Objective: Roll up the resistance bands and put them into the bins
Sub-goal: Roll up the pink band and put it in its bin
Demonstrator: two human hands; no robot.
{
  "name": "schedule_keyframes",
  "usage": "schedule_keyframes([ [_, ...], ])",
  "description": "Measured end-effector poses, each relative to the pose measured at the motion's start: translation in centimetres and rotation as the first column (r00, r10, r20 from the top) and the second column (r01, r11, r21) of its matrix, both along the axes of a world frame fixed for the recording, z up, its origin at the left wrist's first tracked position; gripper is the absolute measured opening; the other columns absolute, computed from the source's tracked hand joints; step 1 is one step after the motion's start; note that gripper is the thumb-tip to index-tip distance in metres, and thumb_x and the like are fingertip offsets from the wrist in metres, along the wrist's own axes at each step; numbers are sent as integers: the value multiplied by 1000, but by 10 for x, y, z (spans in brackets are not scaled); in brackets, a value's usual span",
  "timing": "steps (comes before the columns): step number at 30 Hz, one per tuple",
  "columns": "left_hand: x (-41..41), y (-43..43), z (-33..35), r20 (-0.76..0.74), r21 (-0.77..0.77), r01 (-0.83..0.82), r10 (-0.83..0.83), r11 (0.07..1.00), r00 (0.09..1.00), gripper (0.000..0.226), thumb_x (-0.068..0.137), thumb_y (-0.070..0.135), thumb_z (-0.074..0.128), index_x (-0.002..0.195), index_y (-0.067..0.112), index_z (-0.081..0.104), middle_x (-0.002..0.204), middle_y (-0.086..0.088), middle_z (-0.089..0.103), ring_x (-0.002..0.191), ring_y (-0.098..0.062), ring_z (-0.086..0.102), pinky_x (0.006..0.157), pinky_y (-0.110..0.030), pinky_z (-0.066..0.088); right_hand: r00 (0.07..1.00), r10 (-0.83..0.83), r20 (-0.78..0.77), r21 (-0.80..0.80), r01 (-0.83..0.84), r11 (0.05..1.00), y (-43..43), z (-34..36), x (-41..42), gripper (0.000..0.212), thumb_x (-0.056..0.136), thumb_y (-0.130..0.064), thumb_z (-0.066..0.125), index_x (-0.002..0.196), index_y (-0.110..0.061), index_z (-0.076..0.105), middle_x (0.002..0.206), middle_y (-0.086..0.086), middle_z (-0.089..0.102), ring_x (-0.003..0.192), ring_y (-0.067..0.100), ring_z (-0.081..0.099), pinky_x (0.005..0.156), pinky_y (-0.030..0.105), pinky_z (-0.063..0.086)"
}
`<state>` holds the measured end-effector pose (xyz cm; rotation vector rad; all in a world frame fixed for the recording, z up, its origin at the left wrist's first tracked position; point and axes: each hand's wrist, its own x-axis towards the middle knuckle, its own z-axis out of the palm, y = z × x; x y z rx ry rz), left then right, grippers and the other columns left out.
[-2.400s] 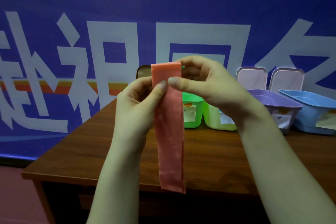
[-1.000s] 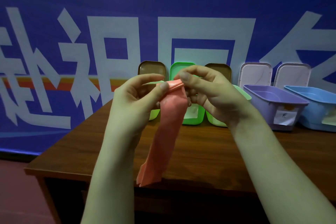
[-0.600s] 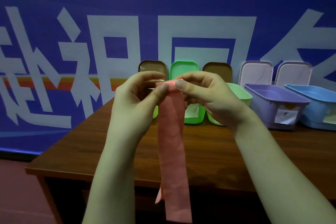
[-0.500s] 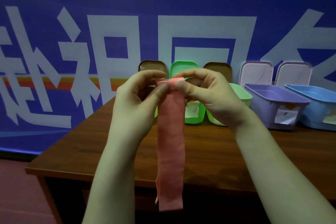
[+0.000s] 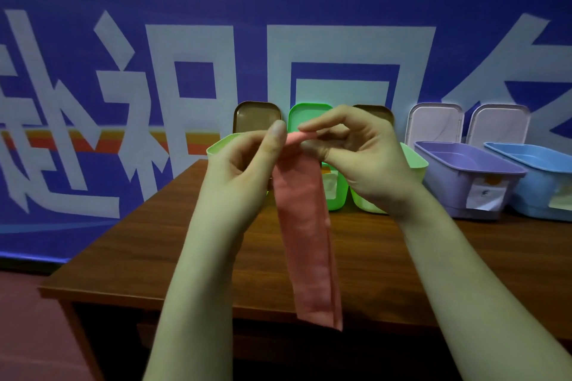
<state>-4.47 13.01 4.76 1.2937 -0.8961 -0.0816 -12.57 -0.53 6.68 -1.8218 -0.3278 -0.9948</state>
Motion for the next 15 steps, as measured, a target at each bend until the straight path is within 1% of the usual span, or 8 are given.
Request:
schedule_keyframes([
  [2, -1, 0, 0, 3, 12, -22, 22, 1000, 1000, 29, 86, 50, 53, 89, 30, 73, 89, 0, 72, 88, -17, 69, 84, -44, 57, 1000, 19, 0, 14, -19, 1000, 0, -1, 1, 28, 78, 16, 61, 89, -10, 65, 80, -5, 72, 88, 10, 70, 80, 22, 55],
  [4, 0, 0, 1, -5, 19, -21, 21, 1000, 1000, 28, 88, 49, 53, 87, 30, 74, 89, 0, 73, 89, -18, 68, 84, -44, 56, 999, 34, 8, 20, -34, 999, -1, -3, 2, 28, 76, 18, 62, 87, -8, 65, 80, -8, 73, 87, 9, 70, 79, 21, 54],
  [7, 1, 1, 1, -29, 24, 23, -22, 999, 999, 23, 90, 40, 55, 92, 25, 73, 89, 1, 74, 88, -13, 69, 80, -35, 57, 998, 64, 11, 20, -65, 998, -4, -5, 1, 27, 75, 19, 63, 87, -5, 66, 83, -5, 74, 88, 12, 71, 80, 21, 54],
  [10, 2, 2, 1, -32, -6, 33, -33, 999, 999, 19, 89, 30, 60, 97, 18, 72, 89, -2, 74, 87, -13, 70, 72, -23, 56, 999, 53, -8, -5, -53, 999, -5, -5, -1, 25, 74, 13, 66, 88, -8, 68, 91, -1, 72, 94, 16, 70, 85, 25, 54],
  [11, 2, 2, 1, -28, -24, 29, -29, 999, 999, 19, 88, 27, 61, 99, 15, 72, 90, -3, 74, 86, -12, 70, 72, -20, 56, 999, 52, -14, -8, -52, 999, -6, -6, -1, 26, 74, 12, 67, 90, -8, 67, 94, 2, 71, 96, 18, 69, 86, 26, 54],
  [13, 2, 2, 0, -24, -53, 28, -29, 998, 999, 21, 88, 22, 63, 104, 11, 70, 93, -4, 74, 88, -13, 70, 75, -20, 56, 996, 77, -48, -21, -78, 997, -7, -6, -1, 30, 77, 10, 67, 99, -10, 64, 101, 8, 68, 99, 23, 68, 88, 32, 54],
  [15, 3, 4, 0, -29, -69, 50, -52, 996, 998, 24, 87, 21, 64, 108, 11, 69, 95, -4, 73, 91, -13, 70, 77, -22, 57, 984, 116, -136, 12, -116, 993, -10, -6, -1, 44, 78, 4, 67, 115, -17, 56, 110, 13, 64, 101, 28, 65, 88, 40, 55],
])
